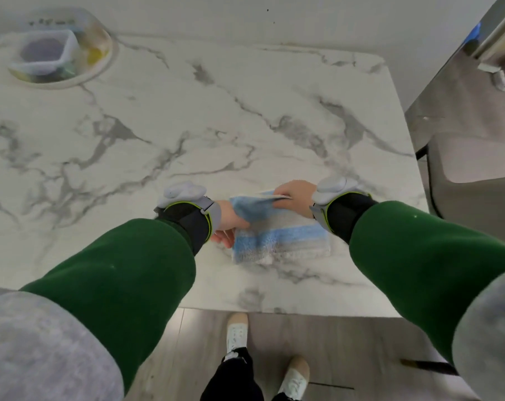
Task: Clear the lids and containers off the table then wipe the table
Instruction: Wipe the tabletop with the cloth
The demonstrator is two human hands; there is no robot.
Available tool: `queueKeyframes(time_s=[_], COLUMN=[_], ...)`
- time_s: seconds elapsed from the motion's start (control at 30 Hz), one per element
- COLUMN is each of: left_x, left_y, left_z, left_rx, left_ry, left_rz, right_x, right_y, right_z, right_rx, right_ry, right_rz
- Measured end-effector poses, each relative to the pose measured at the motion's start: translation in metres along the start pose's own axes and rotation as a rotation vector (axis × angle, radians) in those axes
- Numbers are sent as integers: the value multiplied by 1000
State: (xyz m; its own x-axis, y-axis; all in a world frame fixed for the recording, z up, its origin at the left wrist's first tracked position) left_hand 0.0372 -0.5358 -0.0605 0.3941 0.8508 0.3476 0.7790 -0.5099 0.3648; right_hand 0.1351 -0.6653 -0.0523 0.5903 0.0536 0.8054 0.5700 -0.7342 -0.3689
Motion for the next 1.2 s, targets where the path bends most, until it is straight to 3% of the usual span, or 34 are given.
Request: queueKeyframes(time_s=[0.17, 0.27, 0.37, 0.47, 0.57, 0.67, 0.77, 0.87, 0.97, 1.03, 1.1, 1.2], left_x=[9, 13, 17, 6, -1, -8, -30, -60, -90, -106, -115, -128], left_y=[-8, -10, -5, 2, 19, 48, 84, 111, 124, 127, 127, 132], left_z=[6, 8, 12, 13, 14, 8, -1, -4, 3, 10, 11, 9], left_rx=[22, 23, -7, -12, -92, -301, -545, -679, -696, -650, -637, -707], left_ry=[72, 143, 233, 189, 255, 363, 448, 437, 403, 356, 323, 242], left_rz=[-78, -44, 40, -82, -72, -88, 113, 255, 458, 613, 621, 571], right_x=[6, 2, -29, -72, -77, -67, -51, -30, -32, -53, -72, -72], right_y=[-7, -15, -16, -6, 16, 55, 92, 107, 99, 96, 99, 109], right_z=[9, 0, -3, -9, -14, -31, -64, -83, -97, -108, -117, -128], right_rx=[20, 89, 165, 117, 31, -133, -323, -420, -210, -42, -30, -149], right_ry=[352, 504, 333, 193, 218, 228, 316, 366, 495, 423, 328, 381], right_rz=[-346, -375, -314, -391, -365, -381, -442, -551, -477, -405, -383, -377])
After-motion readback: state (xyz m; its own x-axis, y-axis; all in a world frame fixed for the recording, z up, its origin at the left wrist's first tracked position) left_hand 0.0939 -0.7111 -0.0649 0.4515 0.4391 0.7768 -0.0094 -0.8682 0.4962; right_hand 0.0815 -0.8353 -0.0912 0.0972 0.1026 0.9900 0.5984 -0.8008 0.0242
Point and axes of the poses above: each hand's wrist, its own z-axis towards the middle knuckle, its own x-axis out of the back of the hand, y = z × x, the point moved 6 cm from there along z, towards the middle knuckle, and after that the axes turned 8 degrees about -z, right-handed, at the moved point
